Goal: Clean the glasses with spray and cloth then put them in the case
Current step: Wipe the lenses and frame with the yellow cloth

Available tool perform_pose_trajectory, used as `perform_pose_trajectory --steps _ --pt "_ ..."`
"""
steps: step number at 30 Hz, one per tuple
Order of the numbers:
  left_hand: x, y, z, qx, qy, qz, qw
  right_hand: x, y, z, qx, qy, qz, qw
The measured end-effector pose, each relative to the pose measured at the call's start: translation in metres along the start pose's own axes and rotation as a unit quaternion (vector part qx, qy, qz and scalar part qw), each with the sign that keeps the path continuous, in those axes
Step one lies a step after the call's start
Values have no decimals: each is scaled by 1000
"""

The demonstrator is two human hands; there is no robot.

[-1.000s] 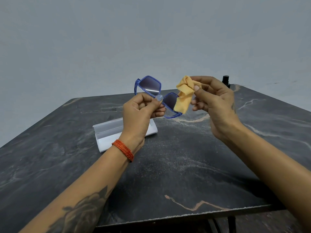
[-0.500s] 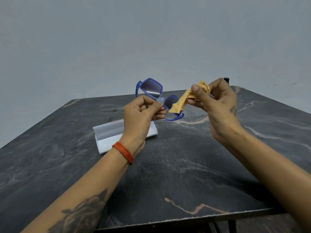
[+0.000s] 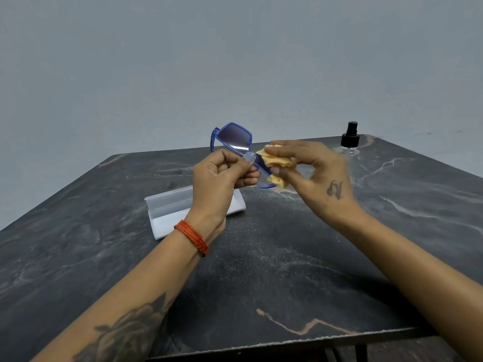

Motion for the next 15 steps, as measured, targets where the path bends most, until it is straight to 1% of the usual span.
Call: perform_pose_trajectory --steps 2,5,7,8,10,13,15 --pt "0 0 0 2 4 -1 1000 1 0 0 -24 26 -17 999" --pt "0 0 1 5 2 -3 1000 9 1 -1 -52 24 -81 995" --pt "1 0 1 5 2 -3 1000 14 2 1 -40 32 -118 992" --pt "0 0 1 4 3 -2 1000 15 2 3 -25 31 -125 991" --pt "0 -1 0 3 5 -3 1000 13 1 6 17 11 -107 994" --pt "-1 -1 -1 1 4 -8 1000 2 -4 9 97 -50 -43 993" --pt "0 0 -2 -4 1 -11 1000 -3 -6 10 126 -57 -12 990"
Point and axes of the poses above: each hand's wrist, its own y-axis towards the middle knuckle, its own x-axis out of the back of the hand, z = x × y, the point moved 4 cm from there along y, towards the middle knuckle, and after that the axes turned 4 degrees about x, right-handed, at the moved point
